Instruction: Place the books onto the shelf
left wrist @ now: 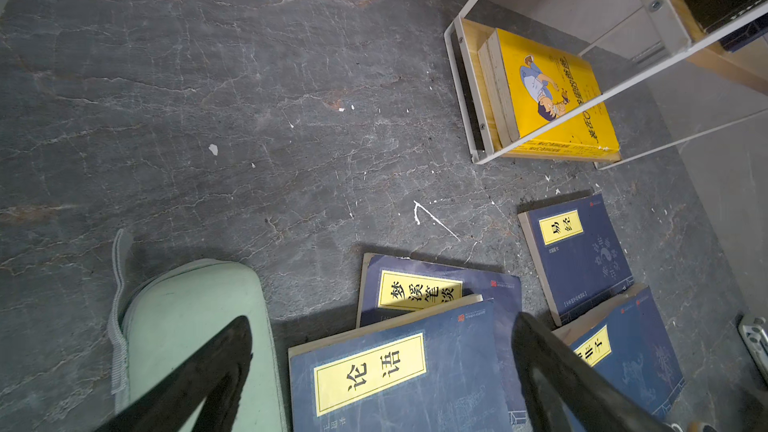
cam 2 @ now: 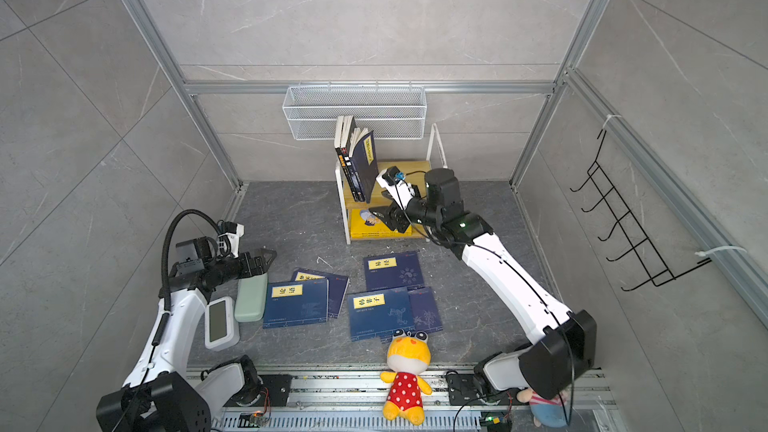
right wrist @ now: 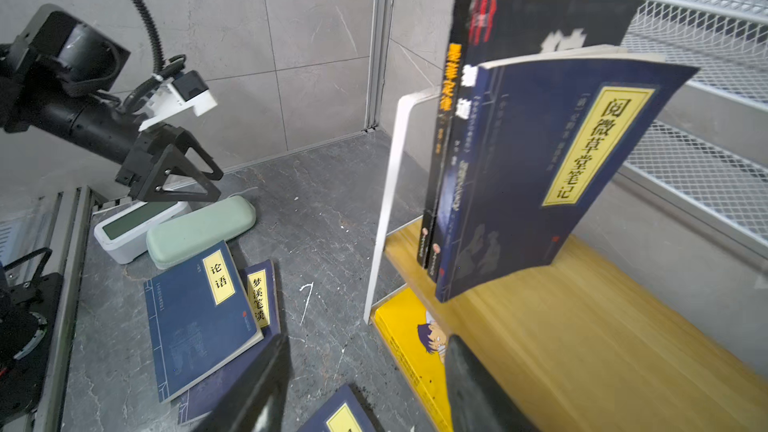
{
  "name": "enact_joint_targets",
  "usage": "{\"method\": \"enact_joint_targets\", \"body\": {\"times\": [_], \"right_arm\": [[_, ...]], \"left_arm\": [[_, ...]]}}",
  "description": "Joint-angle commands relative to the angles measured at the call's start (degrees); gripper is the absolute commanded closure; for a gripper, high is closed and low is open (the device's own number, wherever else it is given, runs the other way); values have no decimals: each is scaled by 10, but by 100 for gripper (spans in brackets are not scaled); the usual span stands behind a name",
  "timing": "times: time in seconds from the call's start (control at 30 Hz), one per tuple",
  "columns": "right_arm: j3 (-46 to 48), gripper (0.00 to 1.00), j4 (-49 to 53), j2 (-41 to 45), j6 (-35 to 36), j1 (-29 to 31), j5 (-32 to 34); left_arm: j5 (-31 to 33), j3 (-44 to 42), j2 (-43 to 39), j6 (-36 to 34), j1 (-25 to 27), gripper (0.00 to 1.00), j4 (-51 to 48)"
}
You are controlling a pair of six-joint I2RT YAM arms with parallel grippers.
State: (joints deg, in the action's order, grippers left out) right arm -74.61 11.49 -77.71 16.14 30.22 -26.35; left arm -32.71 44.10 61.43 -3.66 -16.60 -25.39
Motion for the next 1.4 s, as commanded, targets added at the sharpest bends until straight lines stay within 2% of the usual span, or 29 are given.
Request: {"method": "enact_joint_targets", "body": {"times": [0.0, 0.07, 0.1, 0.3, 0.47, 0.57, 0.67, 0.87, 1.0, 1.37], "right_arm": [[60, 38, -29, 36, 22, 65, 84], [91, 36, -30, 51, 43, 114, 131], [104, 30, -29, 56, 58, 144, 161], [161, 28, -52, 62, 131, 310, 336], [175, 28, -77, -6, 175, 425, 458], [172, 29, -98, -63, 192, 476, 508], [167, 29, -128, -110, 181, 499, 515], [144, 30, -159, -206, 154, 522, 514], [120, 31, -159, -257, 142, 524, 537], [66, 31, -182, -353, 126, 522, 514]], "left_arm": [[-22, 28, 13, -28, 7, 3, -18], [-19, 26, 20, -35, 11, 3, -19], [-10, 24, 25, -39, 17, 2, -18], [29, 45, 68, -91, 26, 1, -52], [44, 72, 104, -108, 27, 1, -89], [81, 82, 129, -141, 38, 1, -110], [119, 88, 148, -176, 50, 1, -127], [133, 87, 164, -223, 74, 0, -155], [179, 85, 176, -249, 97, 1, -159], [266, 79, 220, -293, 142, 0, -159]]}}
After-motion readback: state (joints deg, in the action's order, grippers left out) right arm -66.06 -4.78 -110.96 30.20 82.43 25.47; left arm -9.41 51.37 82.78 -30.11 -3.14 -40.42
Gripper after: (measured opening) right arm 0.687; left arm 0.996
